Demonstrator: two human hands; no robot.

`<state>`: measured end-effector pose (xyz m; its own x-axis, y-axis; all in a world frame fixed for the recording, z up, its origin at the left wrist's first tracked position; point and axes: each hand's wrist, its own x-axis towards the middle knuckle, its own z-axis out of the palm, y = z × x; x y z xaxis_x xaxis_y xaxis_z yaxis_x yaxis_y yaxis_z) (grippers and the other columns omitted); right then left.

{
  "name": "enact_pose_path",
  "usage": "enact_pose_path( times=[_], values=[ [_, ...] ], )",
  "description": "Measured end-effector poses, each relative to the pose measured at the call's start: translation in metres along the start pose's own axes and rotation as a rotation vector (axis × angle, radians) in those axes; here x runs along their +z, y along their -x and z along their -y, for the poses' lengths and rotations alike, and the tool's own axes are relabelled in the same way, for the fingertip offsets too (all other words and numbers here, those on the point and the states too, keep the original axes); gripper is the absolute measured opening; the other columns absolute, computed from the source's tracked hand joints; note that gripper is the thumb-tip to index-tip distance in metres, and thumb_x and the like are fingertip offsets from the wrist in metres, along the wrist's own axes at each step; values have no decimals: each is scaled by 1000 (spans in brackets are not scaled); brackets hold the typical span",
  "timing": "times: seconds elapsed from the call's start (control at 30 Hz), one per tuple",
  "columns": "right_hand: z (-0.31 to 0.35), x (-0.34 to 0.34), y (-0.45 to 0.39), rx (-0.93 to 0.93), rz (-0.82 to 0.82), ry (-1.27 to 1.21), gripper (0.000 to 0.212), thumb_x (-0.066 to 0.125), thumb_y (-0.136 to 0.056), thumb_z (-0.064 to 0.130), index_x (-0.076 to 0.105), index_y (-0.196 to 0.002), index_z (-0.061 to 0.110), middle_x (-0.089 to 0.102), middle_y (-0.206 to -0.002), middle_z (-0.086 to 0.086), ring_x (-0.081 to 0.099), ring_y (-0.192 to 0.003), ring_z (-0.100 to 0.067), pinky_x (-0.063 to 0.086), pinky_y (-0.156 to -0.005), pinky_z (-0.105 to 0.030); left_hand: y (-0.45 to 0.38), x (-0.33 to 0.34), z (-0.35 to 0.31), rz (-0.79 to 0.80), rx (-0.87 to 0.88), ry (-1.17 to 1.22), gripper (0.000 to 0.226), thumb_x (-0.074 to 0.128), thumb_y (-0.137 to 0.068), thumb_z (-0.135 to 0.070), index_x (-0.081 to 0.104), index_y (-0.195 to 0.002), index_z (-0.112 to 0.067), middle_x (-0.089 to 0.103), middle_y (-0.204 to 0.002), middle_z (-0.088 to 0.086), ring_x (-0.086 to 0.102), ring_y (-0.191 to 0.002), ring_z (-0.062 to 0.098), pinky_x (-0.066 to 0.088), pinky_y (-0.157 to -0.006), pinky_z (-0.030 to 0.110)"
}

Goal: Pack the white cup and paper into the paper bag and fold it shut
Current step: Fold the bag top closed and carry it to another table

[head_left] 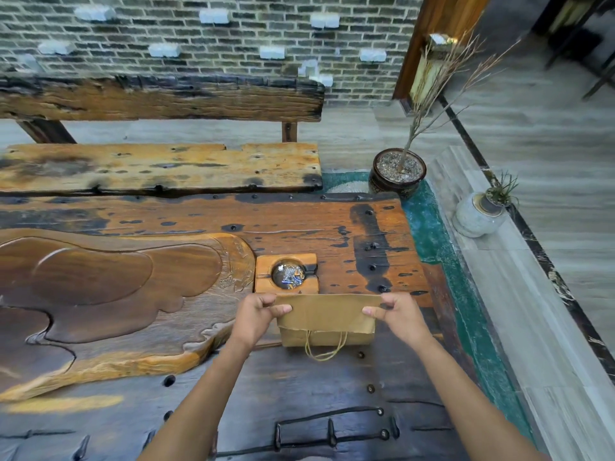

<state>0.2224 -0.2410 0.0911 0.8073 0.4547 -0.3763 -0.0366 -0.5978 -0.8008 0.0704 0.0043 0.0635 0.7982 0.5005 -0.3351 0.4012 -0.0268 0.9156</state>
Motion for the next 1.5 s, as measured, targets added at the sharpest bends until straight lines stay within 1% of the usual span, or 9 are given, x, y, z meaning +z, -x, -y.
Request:
enact_pose_path(
  times=[0.33, 0.47, 0.57, 0.7, 0.77, 0.9, 1.07, 1.33, 1.5],
  values=[
    [100, -47, 22, -270, -94, -161, 10, 81, -78, 13, 80, -87, 13, 80, -86, 4, 74, -82, -11, 56, -74, -20, 21, -34, -122, -138, 262, 112, 59, 77, -77, -3, 34, -41, -18, 26, -45, -13, 24, -46, 3, 22, -49, 22],
    [134, -64, 27, -369, -152, -175, 9, 81, -77, 14, 79, -85, 17, 80, -87, 3, 75, -89, -19, 57, -84, -36, 35, -45, -168, -142, 315, 152, 31, 75, -78, 2, 70, -51, -14, 47, -36, -18, 45, -39, -6, 36, -47, 6],
    [155, -75, 32, -438, -180, -172, 14, 81, -78, 22, 78, -89, 13, 80, -92, -3, 74, -94, -27, 56, -92, -49, 35, -58, -193, -213, 333, 230, 23, 84, -70, -6, 72, -58, -23, 66, -56, -18, 59, -58, -7, 48, -57, 13],
    [183, -88, 45, -570, -194, -195, 64, 81, -71, 50, 65, -95, -7, 66, -104, -32, 62, -100, -48, 47, -96, -64, 38, -74, -222, -254, 397, 238, 30, 85, -67, -9, 74, -93, 3, 74, -92, 15, 62, -79, 15, 51, -61, 16],
    [198, -94, 52, -615, -208, -203, 56, 81, -74, 42, 65, -94, -7, 66, -103, -32, 62, -99, -48, 47, -96, -63, 40, -78, -235, -269, 428, 244, 48, 88, -64, -12, 67, -98, 14, 65, -112, 14, 61, -82, 16, 52, -71, 25],
    [222, -108, 65, -660, -216, -178, 6, 72, -86, 8, 75, -91, 7, 78, -95, -11, 72, -97, -31, 57, -88, -44, 52, -84, -260, -263, 459, 259, 75, 93, -46, -43, 74, -104, -1, 75, -104, 14, 70, -100, 25, 55, -94, 43],
    [246, -120, 81, -732, -184, -159, 17, 70, -87, 3, 76, -89, 19, 79, -85, 6, 74, -82, -11, 57, -72, -21, 62, -92, -277, -287, 507, 239, 29, 85, -69, -11, 77, -97, -4, 78, -96, 9, 72, -95, 25, 56, -82, 31],
    [270, -113, 78, -763, -156, -43, 12, 69, -89, 20, 72, -94, 10, 76, -93, -12, 71, -90, -31, 56, -88, -55, 98, -108, -290, -401, 571, 232, 30, 85, -70, -9, 72, -95, 1, 70, -91, -3, 65, -84, 5, 49, -70, 13],
    [291, -91, 85, -788, -83, -42, 13, 67, -91, 9, 73, -91, 20, 78, -89, 2, 74, -87, -15, 59, -88, -45, 123, -126, -284, -448, 591, 234, 23, 78, -74, 2, 65, -79, -17, 67, -63, -23, 63, -63, -8, 47, -57, 6]
  ],
)
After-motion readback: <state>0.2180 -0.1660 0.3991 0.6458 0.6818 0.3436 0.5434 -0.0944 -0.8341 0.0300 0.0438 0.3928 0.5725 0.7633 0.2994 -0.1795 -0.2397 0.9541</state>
